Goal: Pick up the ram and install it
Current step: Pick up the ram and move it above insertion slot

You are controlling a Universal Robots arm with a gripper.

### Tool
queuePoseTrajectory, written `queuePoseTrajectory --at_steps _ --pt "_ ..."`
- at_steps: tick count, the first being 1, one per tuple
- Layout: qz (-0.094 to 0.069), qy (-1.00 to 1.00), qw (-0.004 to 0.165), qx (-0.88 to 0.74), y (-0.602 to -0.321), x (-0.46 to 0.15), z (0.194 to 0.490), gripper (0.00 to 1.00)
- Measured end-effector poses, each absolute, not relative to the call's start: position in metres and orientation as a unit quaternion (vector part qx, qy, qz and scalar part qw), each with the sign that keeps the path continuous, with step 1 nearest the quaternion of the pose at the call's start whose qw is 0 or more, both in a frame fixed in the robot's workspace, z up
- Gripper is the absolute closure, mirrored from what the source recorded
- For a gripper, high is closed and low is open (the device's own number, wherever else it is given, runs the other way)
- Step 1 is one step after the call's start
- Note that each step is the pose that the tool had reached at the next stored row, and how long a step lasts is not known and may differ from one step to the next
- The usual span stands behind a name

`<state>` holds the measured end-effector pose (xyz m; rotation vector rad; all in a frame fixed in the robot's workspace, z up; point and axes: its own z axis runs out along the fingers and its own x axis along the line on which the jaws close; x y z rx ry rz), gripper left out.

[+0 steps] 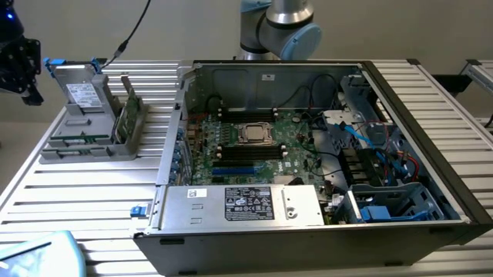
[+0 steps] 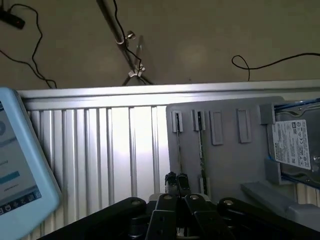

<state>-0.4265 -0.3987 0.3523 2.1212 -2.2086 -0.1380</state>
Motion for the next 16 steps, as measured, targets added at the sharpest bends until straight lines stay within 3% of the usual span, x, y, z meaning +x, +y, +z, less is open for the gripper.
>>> queuePoseTrajectory --at_steps 16 --pt "-0.044 -0.685 0.028 0.726 -0.3987 -0.4215 0.3504 0.89"
